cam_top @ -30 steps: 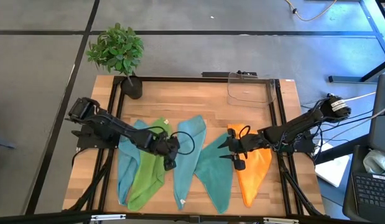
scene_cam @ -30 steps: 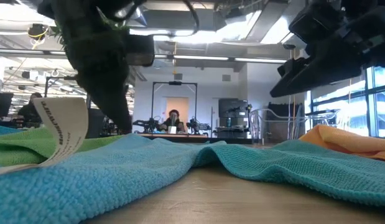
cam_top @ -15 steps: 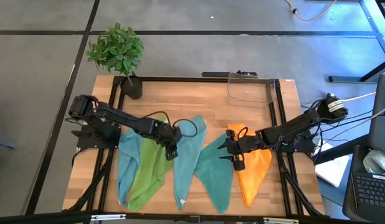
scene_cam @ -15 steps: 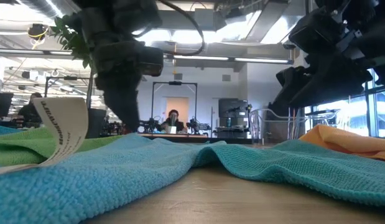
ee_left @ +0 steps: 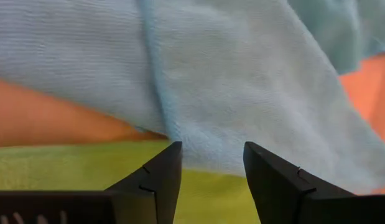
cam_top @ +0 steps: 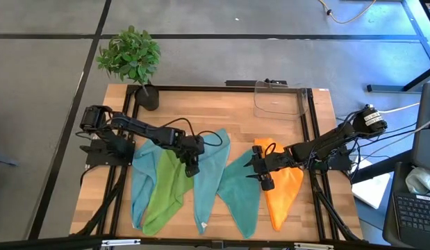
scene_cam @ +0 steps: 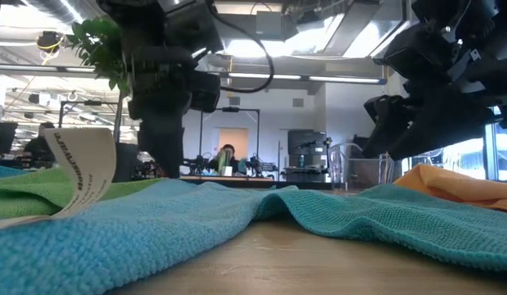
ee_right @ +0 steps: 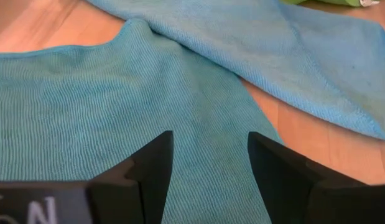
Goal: Fold microfiber towels
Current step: Fold the right light blue microfiber towel
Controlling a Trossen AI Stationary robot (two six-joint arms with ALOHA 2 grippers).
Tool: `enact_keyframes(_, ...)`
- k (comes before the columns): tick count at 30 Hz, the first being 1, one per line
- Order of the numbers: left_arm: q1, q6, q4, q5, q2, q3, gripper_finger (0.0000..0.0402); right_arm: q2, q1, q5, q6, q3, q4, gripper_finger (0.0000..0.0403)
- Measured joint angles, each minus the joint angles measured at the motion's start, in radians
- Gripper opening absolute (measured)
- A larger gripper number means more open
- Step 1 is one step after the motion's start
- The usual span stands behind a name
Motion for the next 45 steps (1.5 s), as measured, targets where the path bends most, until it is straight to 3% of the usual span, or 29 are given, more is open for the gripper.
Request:
enact_keyframes(9, 0.003, 0.019, -0.014, -0.052, 0.022, 0.000, 0.0164, 0.000, 0.000, 0.000, 0.007, 0.000, -0.015, 0.0209)
enact_keyframes(20, -0.017, -0.072, 0.034, 0.078, 0.036, 0.000, 0.0160, 0.000, 0.000, 0.000, 0.009, -0.001, -0.023, 0.0209)
enact_keyframes(26, -0.019, -0.165, 0.031, 0.044, 0.027, 0.012, 0.0118, 0.000, 0.000, 0.000, 0.008, -0.001, -0.033, 0.0209)
enact_keyframes(33, -0.020, -0.197, 0.047, 0.086, 0.027, 0.114, 0.0014, 0.000, 0.000, 0.000, 0.005, -0.001, -0.048, 0.0209)
enact_keyframes(40, -0.049, -0.183, 0.204, 0.052, 0.027, 0.202, 0.0002, -0.015, 0.005, 0.003, 0.000, -0.001, -0.091, 0.0209)
enact_keyframes(45, -0.087, -0.187, 0.259, -0.005, 0.036, 0.209, 0.0001, -0.121, 0.005, 0.008, 0.005, -0.001, -0.123, 0.0209)
